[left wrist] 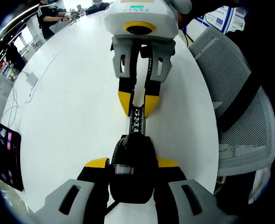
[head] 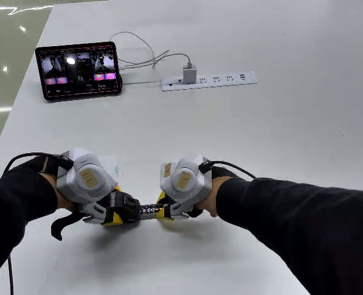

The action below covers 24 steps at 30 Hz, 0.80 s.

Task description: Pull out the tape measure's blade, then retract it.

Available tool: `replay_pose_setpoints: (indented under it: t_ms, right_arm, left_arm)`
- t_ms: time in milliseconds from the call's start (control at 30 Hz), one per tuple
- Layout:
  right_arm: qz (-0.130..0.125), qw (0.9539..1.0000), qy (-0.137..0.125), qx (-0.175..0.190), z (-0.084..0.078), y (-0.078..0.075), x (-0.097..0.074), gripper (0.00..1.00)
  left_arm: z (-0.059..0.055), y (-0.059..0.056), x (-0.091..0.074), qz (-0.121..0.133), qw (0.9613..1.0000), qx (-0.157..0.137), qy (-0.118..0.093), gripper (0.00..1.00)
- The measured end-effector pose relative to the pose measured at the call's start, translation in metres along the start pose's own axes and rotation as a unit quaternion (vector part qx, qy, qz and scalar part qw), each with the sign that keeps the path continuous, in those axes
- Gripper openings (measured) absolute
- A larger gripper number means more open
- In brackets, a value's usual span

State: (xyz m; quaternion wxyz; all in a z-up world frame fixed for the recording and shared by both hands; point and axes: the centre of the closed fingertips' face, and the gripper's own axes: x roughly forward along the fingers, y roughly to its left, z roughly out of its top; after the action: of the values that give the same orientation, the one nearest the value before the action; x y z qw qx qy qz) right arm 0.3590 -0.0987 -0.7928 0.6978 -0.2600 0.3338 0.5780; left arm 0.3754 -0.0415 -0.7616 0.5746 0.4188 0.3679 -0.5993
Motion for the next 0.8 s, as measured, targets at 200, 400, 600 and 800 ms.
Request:
replay_pose_setpoints:
  t_ms: [200, 400, 600, 800]
  right_arm:
    - [-0.003, 1.0, 0.001, 0.0, -0.004, -0.001, -0.002, 0.09]
    - [-0.003, 1.0, 0.003, 0.002, -0.007, -0.001, -0.005, 0.09]
    - [-0.004, 1.0, 0.005, 0.004, -0.01, -0.001, -0.008, 0.09]
    - [-0.003, 0.9999, 0.012, -0.001, -0.013, -0.002, -0.01, 0.09]
  left_arm:
    - [0.0, 0.0, 0.0, 0.002, 1.0, 0.001, -0.001, 0.31]
    - [0.001, 0.0, -0.001, 0.003, 1.0, 0.0, -0.002, 0.31]
    - [0.0, 0.0, 0.0, 0.004, 1.0, -0.002, -0.003, 0.31]
    - [0.001, 0.0, 0.0, 0.007, 1.0, -0.002, -0.003, 0.31]
